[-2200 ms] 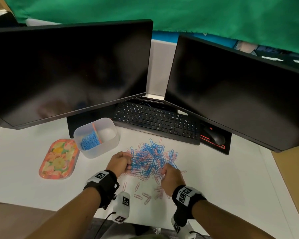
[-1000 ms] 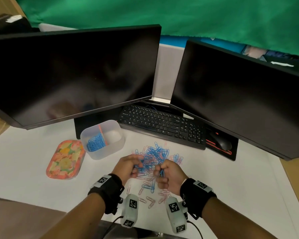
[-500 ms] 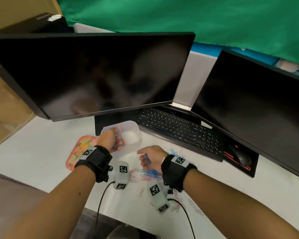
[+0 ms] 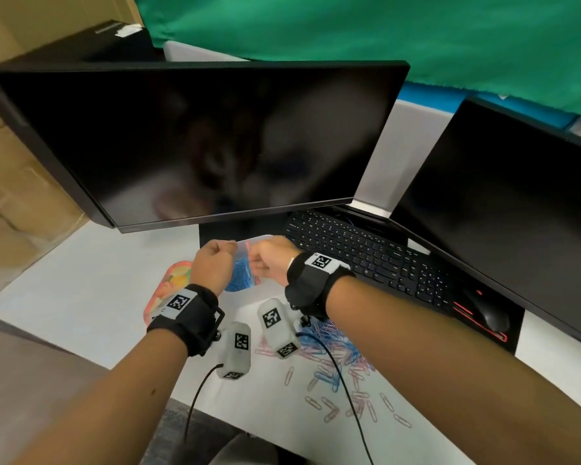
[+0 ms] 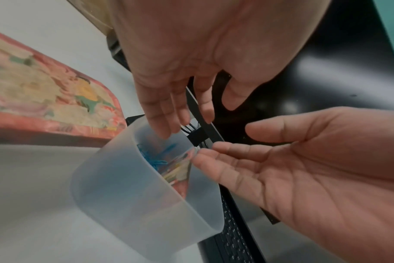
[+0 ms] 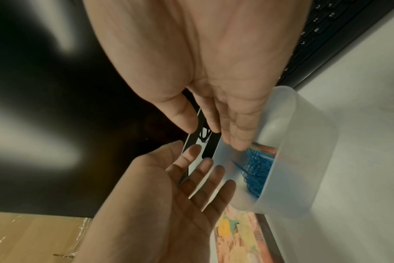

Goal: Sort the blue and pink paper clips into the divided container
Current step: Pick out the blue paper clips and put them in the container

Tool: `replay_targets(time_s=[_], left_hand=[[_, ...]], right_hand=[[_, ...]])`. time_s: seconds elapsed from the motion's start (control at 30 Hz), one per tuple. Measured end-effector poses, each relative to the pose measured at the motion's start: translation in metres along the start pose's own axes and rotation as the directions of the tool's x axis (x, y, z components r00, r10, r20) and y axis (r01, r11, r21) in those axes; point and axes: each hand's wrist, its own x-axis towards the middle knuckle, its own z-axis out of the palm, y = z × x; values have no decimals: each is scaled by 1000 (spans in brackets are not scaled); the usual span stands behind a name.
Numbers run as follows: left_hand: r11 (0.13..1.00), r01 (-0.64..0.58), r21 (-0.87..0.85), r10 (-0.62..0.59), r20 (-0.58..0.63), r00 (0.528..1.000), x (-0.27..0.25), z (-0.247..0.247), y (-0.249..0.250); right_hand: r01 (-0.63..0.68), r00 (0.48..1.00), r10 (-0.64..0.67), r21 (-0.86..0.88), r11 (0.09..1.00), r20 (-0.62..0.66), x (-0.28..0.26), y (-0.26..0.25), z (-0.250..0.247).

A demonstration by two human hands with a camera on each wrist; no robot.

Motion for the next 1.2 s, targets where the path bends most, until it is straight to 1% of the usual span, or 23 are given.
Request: replay_targets(time_s=[0.07, 0.1, 0.17, 0.2, 0.27, 0.33, 0.37, 0.4, 0.43, 0.47, 0.5, 0.57, 0.63, 0.67, 0.7, 0.73, 0.77, 0.83, 0.93, 1.0, 1.03, 1.1, 1.2], left_hand=[[989, -108, 104, 105, 41, 994, -7, 3, 1], [972, -177, 155, 165, 87, 982, -12, 6, 1], [924, -302, 234, 251, 225, 942, -24, 14, 0], [889, -363, 280, 280, 296, 913, -29, 19, -3], [805, -461, 374, 294, 423, 857, -38, 31, -12], [756, -511, 409, 265, 523, 810, -49, 44, -21], [737, -526, 424, 246, 557, 793, -54, 48, -26], [713, -545, 440, 229, 589, 775, -59, 54, -30], [685, -564, 461, 207, 620, 757, -63, 59, -35], [657, -582, 479, 179, 651, 738, -67, 64, -40], [617, -607, 501, 145, 686, 713, -72, 68, -45], [513, -684, 519, 71, 768, 636, -82, 78, -56], [412, -759, 504, 16, 829, 559, -95, 87, -66], [356, -792, 496, 1, 847, 532, -100, 91, -72], [305, -815, 492, 0, 856, 517, -104, 95, -77], [267, -826, 496, 3, 857, 516, -107, 98, -81], [250, -827, 503, 11, 853, 523, -109, 100, -84], [252, -820, 514, 27, 843, 537, -110, 102, -87], [310, -805, 506, 48, 837, 545, -105, 99, -91], [344, -799, 492, 66, 837, 544, -100, 97, -92], [360, -798, 483, 77, 837, 542, -97, 95, -92], [402, -786, 470, 100, 831, 548, -93, 92, -90], [488, -736, 470, 143, 789, 598, -90, 89, -87]], right_hand=[[56, 997, -59, -58, 997, -44, -3, 7, -13], [76, 995, -83, -107, 991, -63, -8, 13, -22], [113, 990, -131, -231, 966, -61, -23, 26, -44], [139, 984, -167, -323, 936, -61, -31, 35, -56], [182, 964, -256, -537, 823, -66, -49, 56, -81], [175, 952, -299, -686, 707, -65, -61, 80, -105], [161, 954, -294, -727, 668, -59, -64, 92, -114], [143, 960, -276, -748, 648, -55, -69, 105, -122], [136, 966, -255, -769, 624, -36, -74, 119, -128], [142, 972, -237, -801, 582, 0, -80, 131, -133], [157, 974, -222, -839, 521, 44, -85, 143, -136], [218, 967, -212, -898, 382, 145, -92, 164, -138], [305, 942, -227, -910, 281, 246, -95, 178, -138], [343, 927, -244, -909, 236, 286, -95, 182, -138], [367, 912, -264, -910, 192, 313, -94, 185, -138], [383, 899, -288, -911, 156, 329, -94, 187, -137], [389, 890, -311, -912, 133, 334, -93, 188, -137], [393, 878, -345, -911, 124, 332, -92, 189, -137], [396, 872, -365, -908, 134, 326, -89, 194, -138], [393, 877, -371, -901, 184, 307, -87, 196, -139], [387, 882, -374, -893, 231, 286, -87, 196, -140], [356, 903, -368, -865, 355, 220, -87, 194, -142], [273, 936, -343, -769, 577, 75, -87, 193, -146]])
